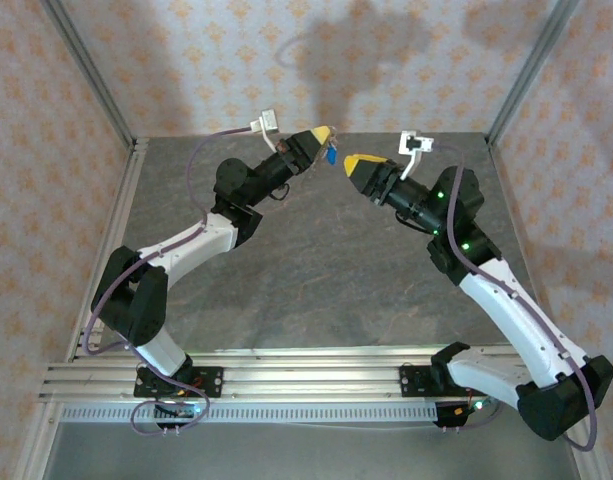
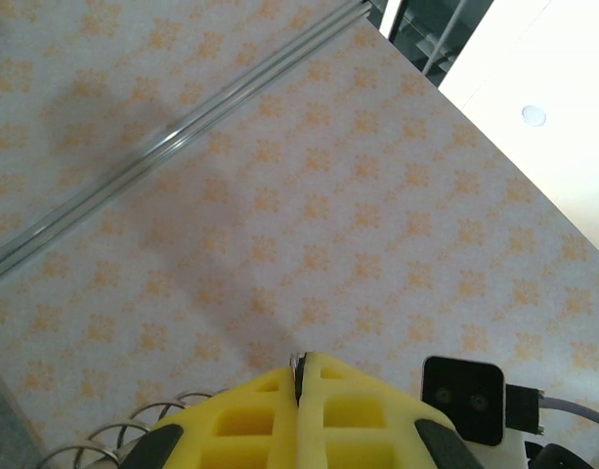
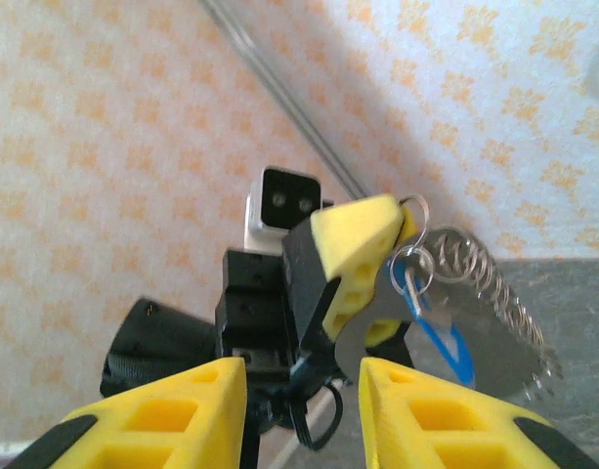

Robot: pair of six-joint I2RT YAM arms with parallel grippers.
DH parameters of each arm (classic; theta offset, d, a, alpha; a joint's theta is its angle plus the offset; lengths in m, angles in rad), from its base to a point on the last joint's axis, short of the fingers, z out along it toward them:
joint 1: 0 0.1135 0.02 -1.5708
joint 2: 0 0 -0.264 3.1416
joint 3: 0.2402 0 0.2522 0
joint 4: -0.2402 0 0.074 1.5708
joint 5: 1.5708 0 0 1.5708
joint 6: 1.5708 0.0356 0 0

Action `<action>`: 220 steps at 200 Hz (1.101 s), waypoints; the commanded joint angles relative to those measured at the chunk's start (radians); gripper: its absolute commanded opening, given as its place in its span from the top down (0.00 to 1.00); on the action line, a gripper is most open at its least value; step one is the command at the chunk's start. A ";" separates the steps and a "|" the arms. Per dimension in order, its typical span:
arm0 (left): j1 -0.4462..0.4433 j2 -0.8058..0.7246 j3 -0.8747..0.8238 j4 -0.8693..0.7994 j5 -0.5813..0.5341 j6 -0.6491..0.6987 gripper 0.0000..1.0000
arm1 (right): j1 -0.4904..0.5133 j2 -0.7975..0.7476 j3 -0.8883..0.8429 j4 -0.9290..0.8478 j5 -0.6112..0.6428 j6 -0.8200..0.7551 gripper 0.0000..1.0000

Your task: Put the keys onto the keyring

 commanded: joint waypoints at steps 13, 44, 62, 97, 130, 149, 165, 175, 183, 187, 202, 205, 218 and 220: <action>0.003 -0.011 -0.011 0.065 -0.034 -0.009 1.00 | -0.006 0.064 0.035 0.127 0.157 0.144 0.66; 0.002 -0.006 -0.013 0.065 -0.043 -0.014 1.00 | -0.006 0.138 0.057 0.209 0.156 0.238 0.67; 0.001 -0.005 -0.014 0.067 -0.044 -0.015 1.00 | -0.005 0.168 0.061 0.240 0.159 0.261 0.67; 0.000 -0.003 -0.016 0.070 -0.044 -0.015 1.00 | -0.002 0.198 0.060 0.285 0.159 0.288 0.67; 0.001 -0.004 -0.017 0.070 -0.045 -0.015 1.00 | 0.010 0.212 0.058 0.309 0.157 0.291 0.68; 0.001 -0.005 -0.016 0.068 -0.043 -0.016 1.00 | 0.016 0.220 0.061 0.315 0.155 0.290 0.69; 0.001 -0.004 -0.017 0.068 -0.043 -0.015 1.00 | 0.022 0.228 0.069 0.316 0.152 0.286 0.69; 0.001 -0.005 -0.017 0.068 -0.042 -0.015 1.00 | 0.025 0.232 0.073 0.316 0.153 0.284 0.69; 0.000 -0.004 -0.017 0.069 -0.042 -0.017 1.00 | 0.027 0.236 0.078 0.316 0.151 0.282 0.69; 0.001 -0.004 -0.017 0.068 -0.042 -0.017 1.00 | 0.028 0.239 0.079 0.315 0.151 0.282 0.69; 0.001 -0.005 -0.017 0.068 -0.040 -0.017 1.00 | 0.032 0.248 0.088 0.313 0.147 0.280 0.70; 0.001 -0.005 -0.016 0.068 -0.040 -0.017 1.00 | 0.031 0.250 0.090 0.311 0.147 0.279 0.70; 0.001 -0.006 -0.014 0.067 -0.040 -0.017 1.00 | 0.034 0.259 0.096 0.310 0.145 0.279 0.71; 0.001 -0.006 -0.014 0.066 -0.040 -0.017 1.00 | 0.034 0.261 0.096 0.310 0.145 0.279 0.71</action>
